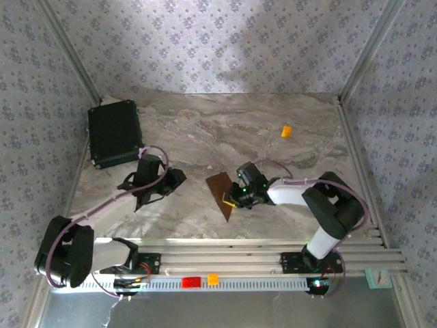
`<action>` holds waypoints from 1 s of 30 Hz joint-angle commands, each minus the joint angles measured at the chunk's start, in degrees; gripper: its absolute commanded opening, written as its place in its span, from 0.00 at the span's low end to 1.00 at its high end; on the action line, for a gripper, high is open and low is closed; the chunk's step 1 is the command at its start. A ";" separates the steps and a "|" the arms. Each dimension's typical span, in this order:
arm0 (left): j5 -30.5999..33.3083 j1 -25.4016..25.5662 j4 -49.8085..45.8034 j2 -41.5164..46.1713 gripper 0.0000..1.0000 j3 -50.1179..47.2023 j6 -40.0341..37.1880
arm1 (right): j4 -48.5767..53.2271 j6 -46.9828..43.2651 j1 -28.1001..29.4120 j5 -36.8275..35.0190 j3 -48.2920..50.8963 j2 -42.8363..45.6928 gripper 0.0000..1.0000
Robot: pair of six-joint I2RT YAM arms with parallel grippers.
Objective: Fold a paper plane with a square sheet of paper (pick it up from the middle)
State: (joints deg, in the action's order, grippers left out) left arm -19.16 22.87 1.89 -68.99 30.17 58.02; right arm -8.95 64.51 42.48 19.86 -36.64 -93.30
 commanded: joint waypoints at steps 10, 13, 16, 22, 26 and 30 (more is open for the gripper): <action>-4.23 0.86 3.03 -2.73 0.21 1.34 -0.09 | 4.03 13.05 9.89 -26.13 2.35 9.38 0.18; -4.13 0.97 3.20 -3.07 0.21 1.29 -0.01 | 8.89 3.36 6.66 -22.46 -1.37 10.24 0.19; -4.55 1.27 3.40 -3.83 0.21 1.88 -0.14 | 8.92 -1.16 2.24 -15.45 -2.25 8.73 0.19; -5.89 2.25 3.55 -6.12 0.20 3.61 -0.71 | 4.16 -4.66 -2.57 -0.95 -2.17 3.16 0.19; -5.97 3.45 4.22 -7.53 0.20 4.18 -0.45 | 6.30 -5.76 -2.00 2.36 -4.77 -0.98 0.18; -6.63 4.19 4.77 -8.43 0.19 5.10 -0.36 | 11.31 -0.61 -1.01 -4.04 -4.22 -1.54 0.18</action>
State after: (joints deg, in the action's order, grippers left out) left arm -24.29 26.52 4.99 -76.88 33.47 58.15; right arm -3.38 61.80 40.69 17.67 -40.88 -94.00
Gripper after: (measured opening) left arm 0.194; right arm 0.181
